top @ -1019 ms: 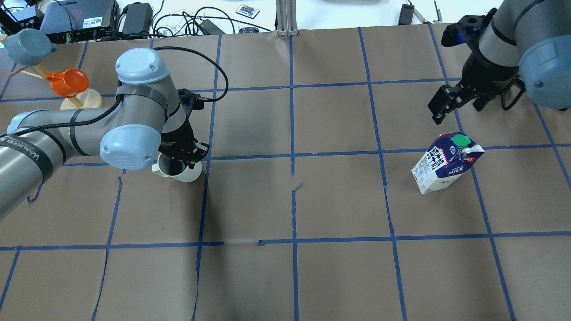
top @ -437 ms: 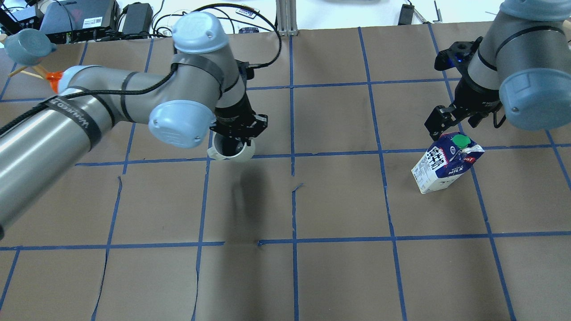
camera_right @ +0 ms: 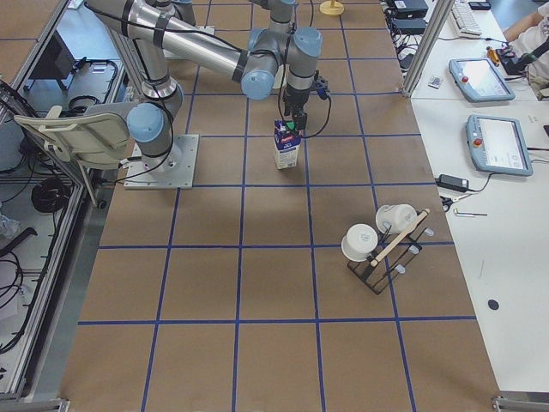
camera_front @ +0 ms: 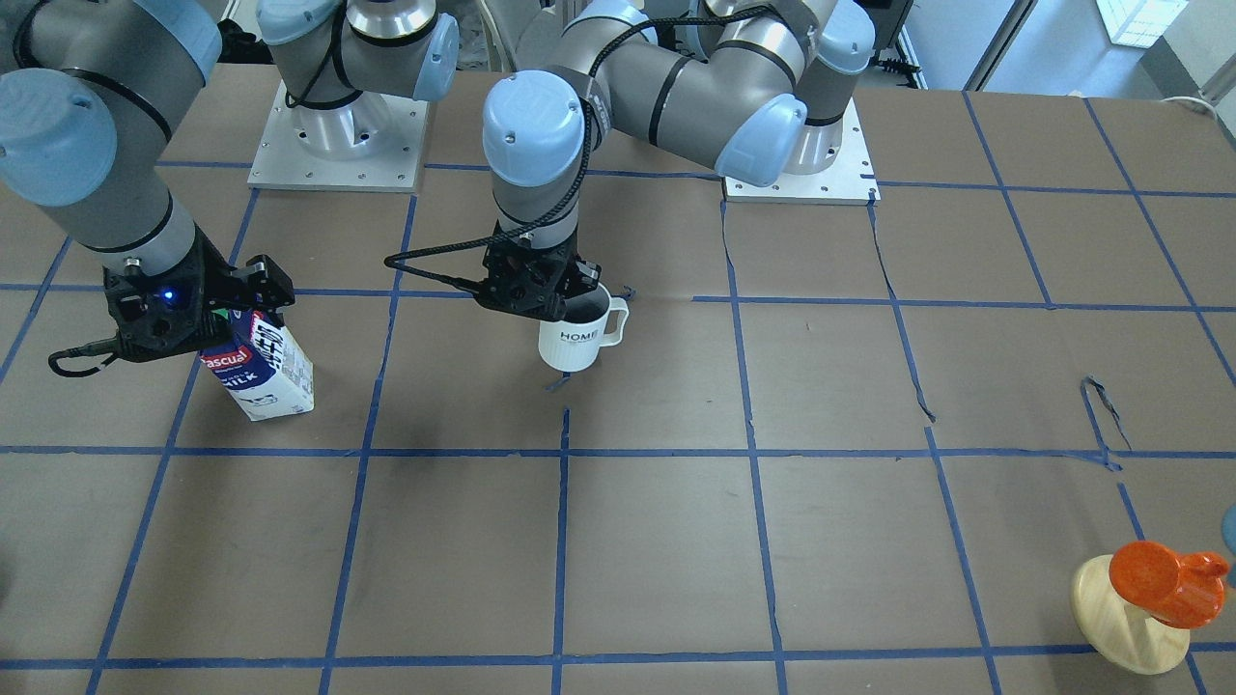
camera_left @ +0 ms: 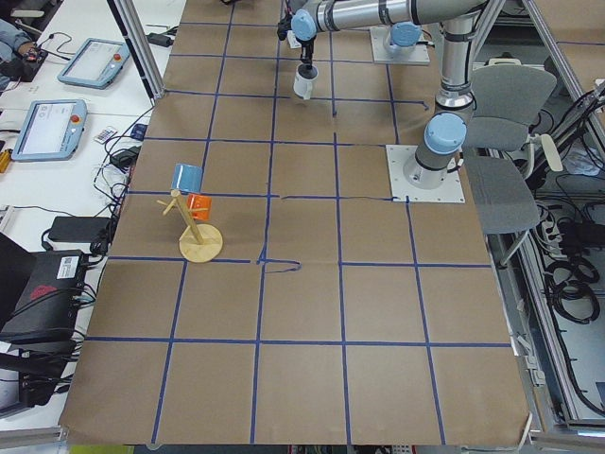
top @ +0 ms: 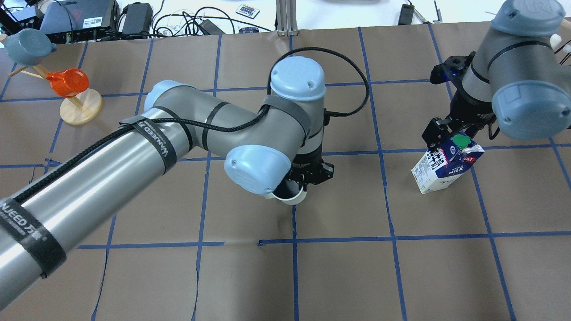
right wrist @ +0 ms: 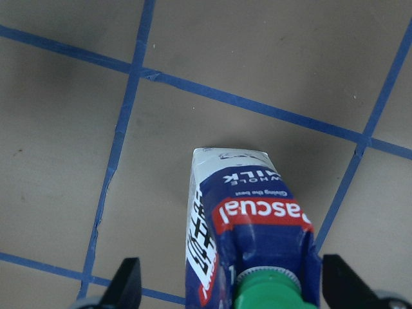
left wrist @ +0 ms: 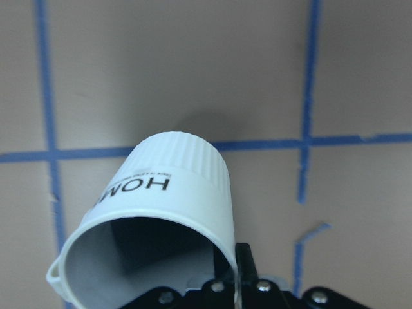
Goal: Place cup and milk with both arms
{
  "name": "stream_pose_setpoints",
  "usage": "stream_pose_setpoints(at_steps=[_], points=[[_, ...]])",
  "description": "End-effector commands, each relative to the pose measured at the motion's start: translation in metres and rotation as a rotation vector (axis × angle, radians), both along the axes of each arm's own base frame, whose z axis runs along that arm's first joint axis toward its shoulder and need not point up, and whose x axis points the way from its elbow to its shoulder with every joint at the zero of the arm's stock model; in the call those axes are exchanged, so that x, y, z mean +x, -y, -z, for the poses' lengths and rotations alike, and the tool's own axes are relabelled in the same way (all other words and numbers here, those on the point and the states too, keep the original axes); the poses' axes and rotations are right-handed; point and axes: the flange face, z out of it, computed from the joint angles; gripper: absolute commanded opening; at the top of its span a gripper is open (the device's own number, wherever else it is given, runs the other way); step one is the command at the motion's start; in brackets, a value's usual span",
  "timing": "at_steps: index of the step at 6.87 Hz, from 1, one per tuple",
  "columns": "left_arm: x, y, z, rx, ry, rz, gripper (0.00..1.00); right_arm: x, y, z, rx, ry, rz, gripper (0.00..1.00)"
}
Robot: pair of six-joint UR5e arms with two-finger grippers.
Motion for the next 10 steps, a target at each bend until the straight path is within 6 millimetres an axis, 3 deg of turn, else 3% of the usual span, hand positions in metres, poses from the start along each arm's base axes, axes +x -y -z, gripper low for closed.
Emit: stream_pose_setpoints(at_steps=[1,2,3,4,5,7,9,10], points=[[-0.002,-0.030,0.029,0.069,0.048,0.024,0.00,-0.004,-0.003,0.005,0.016,-0.002,0.011,1.00],[-0.004,-0.027,0.031,0.070,0.049,0.022,0.01,-0.022,-0.003,0.005,0.027,-0.016,0.038,1.00],[-0.009,-0.020,0.026,0.039,0.023,-0.004,0.87,-0.030,-0.004,0.007,0.036,-0.012,0.057,0.99],[-0.012,-0.011,0.020,-0.010,-0.009,-0.022,1.00,-0.030,-0.004,0.005,0.034,-0.011,0.060,0.96],[0.002,0.000,-0.003,-0.043,-0.029,-0.053,1.00,-0.030,-0.006,0.005,0.050,-0.005,0.062,0.93],[0.056,0.045,-0.080,-0.146,-0.078,-0.156,1.00,-0.029,-0.006,0.003,0.054,0.005,0.064,0.87],[0.134,0.057,-0.168,-0.209,-0.078,-0.184,1.00,-0.027,-0.006,0.002,0.048,0.010,0.065,0.69],[0.188,0.063,-0.198,-0.239,-0.056,-0.192,1.00,-0.026,-0.005,0.000,0.043,0.013,0.067,0.57]])
